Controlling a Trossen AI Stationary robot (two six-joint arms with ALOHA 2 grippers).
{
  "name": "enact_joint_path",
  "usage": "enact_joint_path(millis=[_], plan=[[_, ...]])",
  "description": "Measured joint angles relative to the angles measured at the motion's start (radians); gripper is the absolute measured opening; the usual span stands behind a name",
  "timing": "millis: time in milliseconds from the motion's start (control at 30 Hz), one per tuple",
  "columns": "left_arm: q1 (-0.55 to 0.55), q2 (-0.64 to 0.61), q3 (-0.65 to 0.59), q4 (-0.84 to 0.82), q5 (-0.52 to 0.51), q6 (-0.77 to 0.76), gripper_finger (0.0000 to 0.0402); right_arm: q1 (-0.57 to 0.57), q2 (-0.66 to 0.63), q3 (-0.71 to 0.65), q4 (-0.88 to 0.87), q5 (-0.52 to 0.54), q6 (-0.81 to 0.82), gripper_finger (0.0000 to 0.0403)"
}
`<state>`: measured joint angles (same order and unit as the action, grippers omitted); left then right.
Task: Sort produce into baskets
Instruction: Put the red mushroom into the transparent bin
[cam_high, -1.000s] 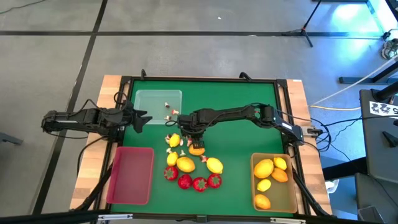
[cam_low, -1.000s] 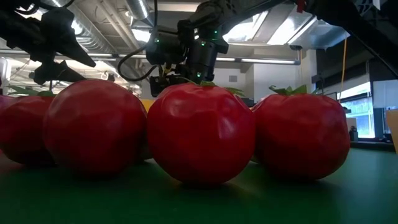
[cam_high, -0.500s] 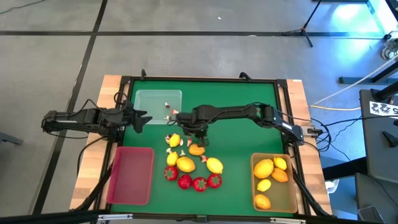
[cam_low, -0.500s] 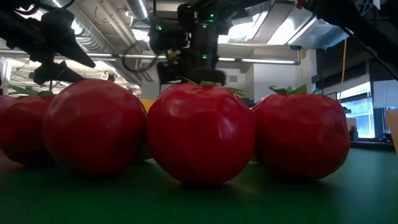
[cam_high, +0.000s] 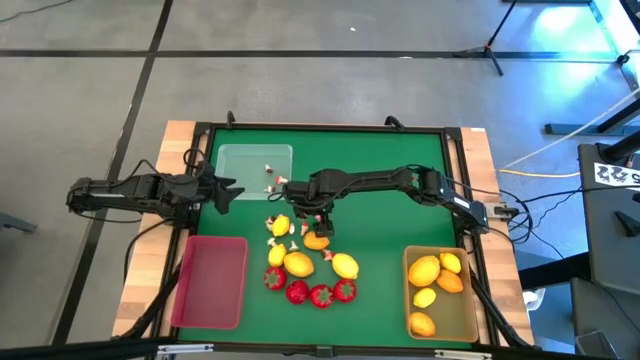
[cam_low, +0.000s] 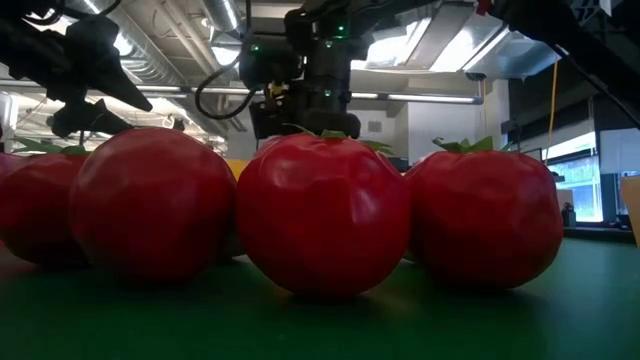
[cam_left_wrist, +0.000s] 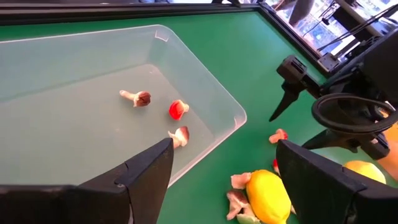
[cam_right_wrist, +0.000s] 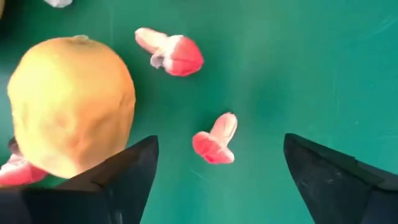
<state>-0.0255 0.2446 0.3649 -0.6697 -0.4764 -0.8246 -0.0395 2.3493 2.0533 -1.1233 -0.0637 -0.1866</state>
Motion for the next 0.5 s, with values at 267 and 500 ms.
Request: enact_joint_path(millis=[267, 500], plan=[[0.000, 0.000, 0.000, 0.000, 0.000, 0.001, 0.0279, 0.000, 0.000, -0.056, 0.031, -0.034, 0.007, 0.0317], [0.000, 0.000, 0.000, 0.000, 0.000, -0.005, 0.0279, 0.000, 0.000, -0.084, 0.065, -0.025, 0.007, 0.0264]])
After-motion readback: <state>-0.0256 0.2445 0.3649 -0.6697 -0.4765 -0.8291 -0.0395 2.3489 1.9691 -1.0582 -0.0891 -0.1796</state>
